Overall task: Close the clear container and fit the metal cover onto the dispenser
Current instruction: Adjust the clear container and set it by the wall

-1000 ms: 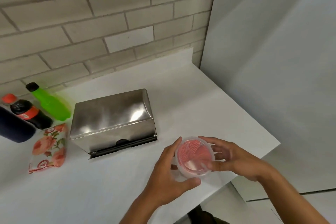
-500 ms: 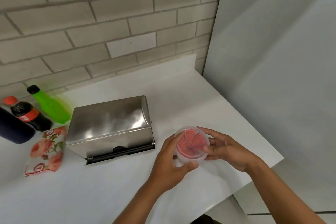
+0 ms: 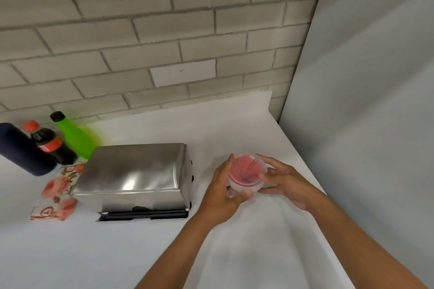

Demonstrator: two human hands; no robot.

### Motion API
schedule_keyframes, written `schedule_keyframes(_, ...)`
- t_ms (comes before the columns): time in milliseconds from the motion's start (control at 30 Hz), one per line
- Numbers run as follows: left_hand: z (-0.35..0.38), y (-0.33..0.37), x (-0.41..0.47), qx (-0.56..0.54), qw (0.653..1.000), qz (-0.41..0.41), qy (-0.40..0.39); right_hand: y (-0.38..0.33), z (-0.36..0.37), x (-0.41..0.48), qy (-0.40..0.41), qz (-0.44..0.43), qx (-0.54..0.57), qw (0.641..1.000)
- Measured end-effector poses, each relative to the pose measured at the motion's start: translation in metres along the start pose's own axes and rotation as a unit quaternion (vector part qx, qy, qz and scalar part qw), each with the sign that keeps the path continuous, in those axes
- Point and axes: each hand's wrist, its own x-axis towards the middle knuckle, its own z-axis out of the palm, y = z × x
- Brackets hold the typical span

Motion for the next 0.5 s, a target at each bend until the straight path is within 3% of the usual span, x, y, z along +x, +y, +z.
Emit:
schedule_keyframes(267, 0.005, 0.004, 0.072, 0.029, 0.998, -0.019, 0.047, -0.02, -0.026, 0.072, 0.045, -0.011, 0.021, 0.999)
schedule_keyframes(500, 0.001, 0.008, 0.127, 0.031, 0.994, -0.056, 0.09, -0.036, -0.042, 0.122, 0.037, -0.023, 0.018, 0.999)
